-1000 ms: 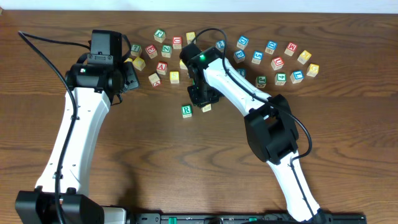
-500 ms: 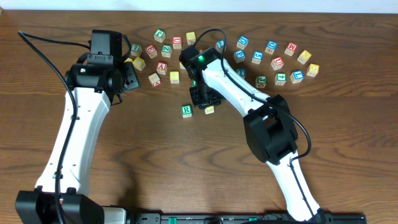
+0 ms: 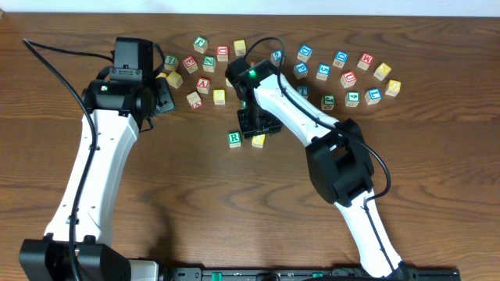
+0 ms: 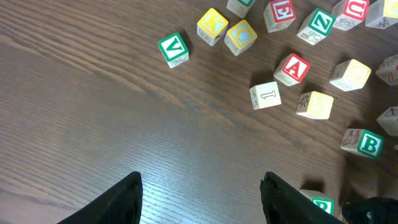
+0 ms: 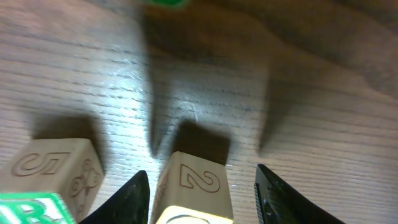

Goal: Spell out ROBOT
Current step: 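Lower yellow O block right of green R and open gripper, then grasp the green R block with the right gripper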

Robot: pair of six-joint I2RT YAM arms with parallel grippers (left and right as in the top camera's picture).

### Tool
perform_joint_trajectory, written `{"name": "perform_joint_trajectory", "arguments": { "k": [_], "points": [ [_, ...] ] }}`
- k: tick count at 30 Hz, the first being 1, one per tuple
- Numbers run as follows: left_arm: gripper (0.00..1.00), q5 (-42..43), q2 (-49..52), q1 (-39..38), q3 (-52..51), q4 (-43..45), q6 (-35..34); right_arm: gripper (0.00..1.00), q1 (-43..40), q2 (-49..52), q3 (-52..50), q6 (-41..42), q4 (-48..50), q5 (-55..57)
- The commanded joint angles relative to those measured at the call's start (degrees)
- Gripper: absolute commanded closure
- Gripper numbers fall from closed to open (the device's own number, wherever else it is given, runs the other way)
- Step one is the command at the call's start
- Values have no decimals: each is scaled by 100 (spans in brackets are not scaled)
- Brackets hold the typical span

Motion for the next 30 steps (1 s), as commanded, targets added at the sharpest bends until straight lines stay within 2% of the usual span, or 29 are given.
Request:
{"name": "perform_joint_trajectory", "arguments": {
  "k": [1,11,16,23,30],
  "points": [
    [40,-131,-39,26,98,-11,76,51,35,-249,389,-92,-2,-35],
    [40,-192,-39,356,98,-17,74,56,271,-345,358,-319,372,-774],
    [40,-188,-39,514,98,-26,74,56,503,-345,251,-317,660,-780],
    [40,-188,-39,518,98,-103,74,57,721,-345,-2,63,837,-42],
    [40,-188,-39,518,98,-107,74,58,765,-345,-118,201,911,240]
  ]
}}
